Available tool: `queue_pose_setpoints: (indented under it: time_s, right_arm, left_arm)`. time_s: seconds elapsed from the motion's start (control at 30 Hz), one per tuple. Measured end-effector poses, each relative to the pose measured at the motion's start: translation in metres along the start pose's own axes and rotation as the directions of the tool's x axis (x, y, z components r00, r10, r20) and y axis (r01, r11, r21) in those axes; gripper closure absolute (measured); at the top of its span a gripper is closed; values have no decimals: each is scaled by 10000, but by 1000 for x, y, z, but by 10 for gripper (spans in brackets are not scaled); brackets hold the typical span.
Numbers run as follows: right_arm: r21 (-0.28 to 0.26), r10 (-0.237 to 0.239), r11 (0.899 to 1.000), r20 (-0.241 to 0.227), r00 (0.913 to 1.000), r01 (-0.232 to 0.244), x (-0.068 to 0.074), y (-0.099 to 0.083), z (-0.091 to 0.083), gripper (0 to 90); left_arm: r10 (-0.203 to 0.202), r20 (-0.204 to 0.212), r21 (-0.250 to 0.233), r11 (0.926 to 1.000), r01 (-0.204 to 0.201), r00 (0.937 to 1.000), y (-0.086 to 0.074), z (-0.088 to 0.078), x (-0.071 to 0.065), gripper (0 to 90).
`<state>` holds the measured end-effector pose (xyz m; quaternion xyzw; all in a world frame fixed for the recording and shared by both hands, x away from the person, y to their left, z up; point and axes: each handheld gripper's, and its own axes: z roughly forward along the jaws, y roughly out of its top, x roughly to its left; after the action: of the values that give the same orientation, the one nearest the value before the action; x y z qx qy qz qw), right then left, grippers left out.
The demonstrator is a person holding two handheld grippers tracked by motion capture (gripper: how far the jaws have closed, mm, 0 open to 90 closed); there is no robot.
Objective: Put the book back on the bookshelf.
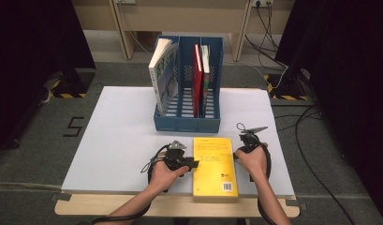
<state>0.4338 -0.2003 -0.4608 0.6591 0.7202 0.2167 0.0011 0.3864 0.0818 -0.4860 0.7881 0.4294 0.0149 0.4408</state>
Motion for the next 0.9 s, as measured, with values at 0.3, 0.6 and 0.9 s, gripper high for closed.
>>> queue_pose_setpoints:
  time_s: [0.3, 0.6, 0.9]
  right_arm:
    - [176, 30, 9998, -303, 9995, -25, 11, -6, 2, 900]
    - [309, -132, 9994, -473, 9988, 147, 16, -9, 3, 900]
    - [751, -192, 9968, -1068, 9941, 273, 21, -7, 4, 866]
  left_arm:
    - [-64, -244, -81, 9999, 63, 9997, -4, -9, 7, 671]
    - [-62, -410, -78, 10000, 59, 9991, -7, -15, 10, 670]
    - [-331, -416, -139, 9994, 326, 9986, -12, -22, 17, 658]
